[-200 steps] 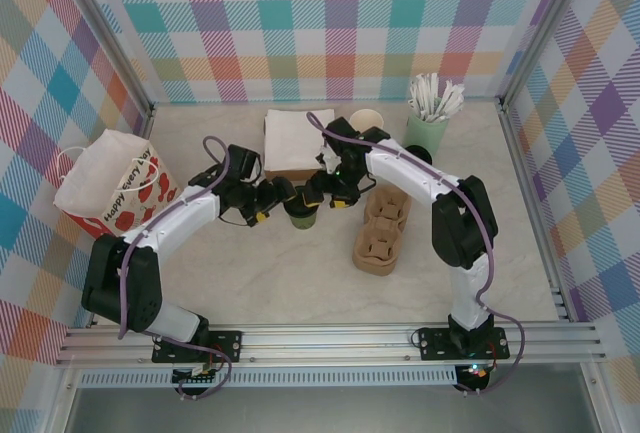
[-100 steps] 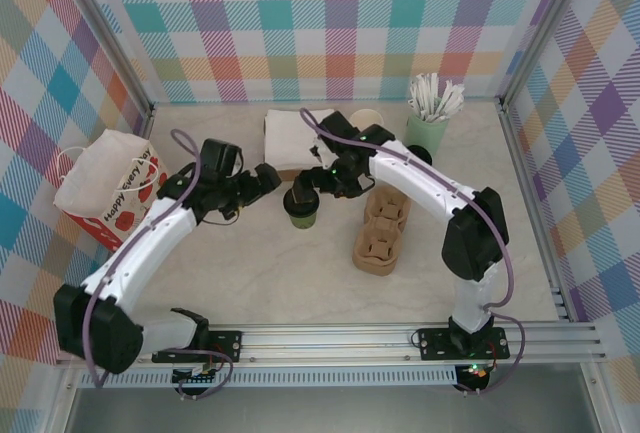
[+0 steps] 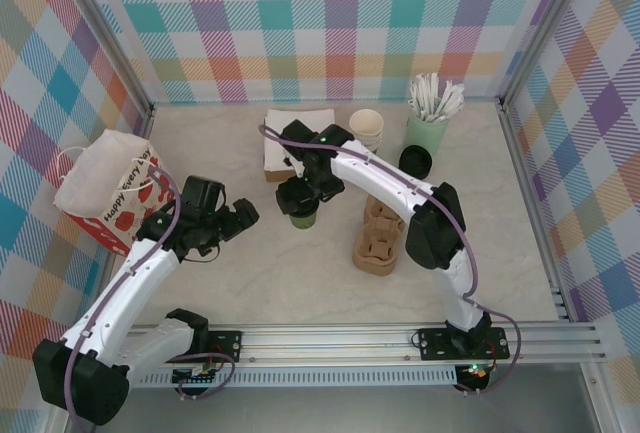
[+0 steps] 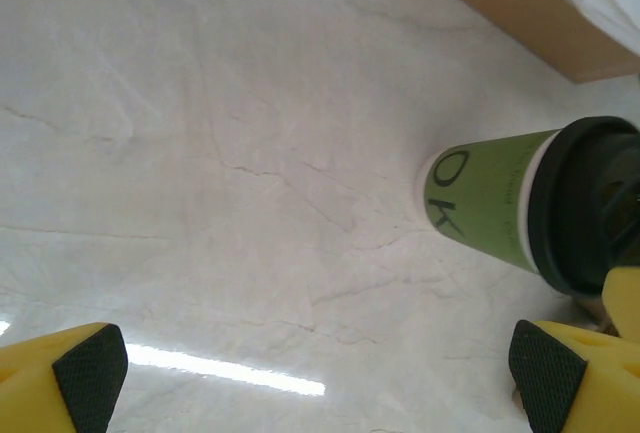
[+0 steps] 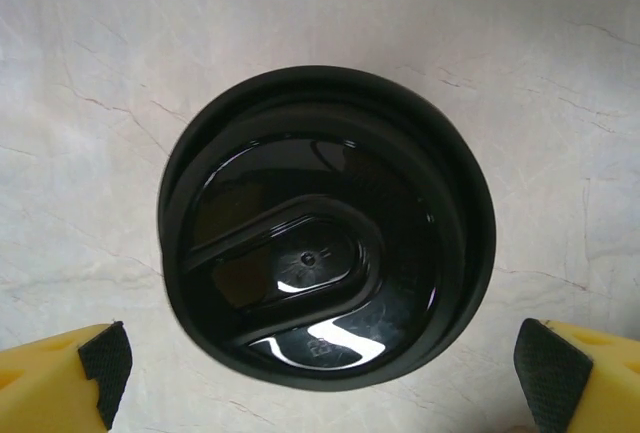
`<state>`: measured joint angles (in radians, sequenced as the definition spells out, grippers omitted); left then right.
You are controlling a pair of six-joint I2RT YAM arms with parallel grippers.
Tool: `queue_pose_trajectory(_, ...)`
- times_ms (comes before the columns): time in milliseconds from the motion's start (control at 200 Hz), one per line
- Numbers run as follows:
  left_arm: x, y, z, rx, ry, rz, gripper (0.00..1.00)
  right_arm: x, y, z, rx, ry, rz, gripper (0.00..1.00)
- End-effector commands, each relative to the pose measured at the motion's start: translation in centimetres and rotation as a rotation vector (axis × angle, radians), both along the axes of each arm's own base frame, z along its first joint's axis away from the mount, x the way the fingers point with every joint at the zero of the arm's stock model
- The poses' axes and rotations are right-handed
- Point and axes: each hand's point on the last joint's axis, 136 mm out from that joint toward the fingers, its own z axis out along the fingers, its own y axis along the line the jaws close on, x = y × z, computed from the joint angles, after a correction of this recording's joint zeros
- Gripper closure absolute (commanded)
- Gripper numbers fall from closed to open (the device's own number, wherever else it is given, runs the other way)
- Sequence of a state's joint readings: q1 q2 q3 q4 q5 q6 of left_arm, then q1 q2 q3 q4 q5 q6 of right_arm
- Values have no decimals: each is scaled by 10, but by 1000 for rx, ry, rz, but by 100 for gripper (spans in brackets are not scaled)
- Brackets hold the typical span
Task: Pack the takeout coffee
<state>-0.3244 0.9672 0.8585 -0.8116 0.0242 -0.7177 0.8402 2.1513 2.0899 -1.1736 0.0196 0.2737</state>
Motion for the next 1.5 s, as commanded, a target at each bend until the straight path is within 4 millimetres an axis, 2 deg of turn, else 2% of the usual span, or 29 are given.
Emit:
queue_pose_trajectory(0, -5, 7, -5, 7, 13, 29, 0, -2, 0, 1, -34, -2, 39, 0)
queue_pose_trajectory(350, -5, 7, -8, 8, 21, 33, 0, 1, 13, -7, -29, 8, 64, 0)
queue_pose_trajectory(1105, -6, 8, -11, 10, 28, 40, 0, 11, 13, -32, -116, -4, 91, 0)
queue_pose_trajectory(1495, -8, 8, -12, 9, 31, 41, 0, 4, 11, -44, -139, 33, 103, 2)
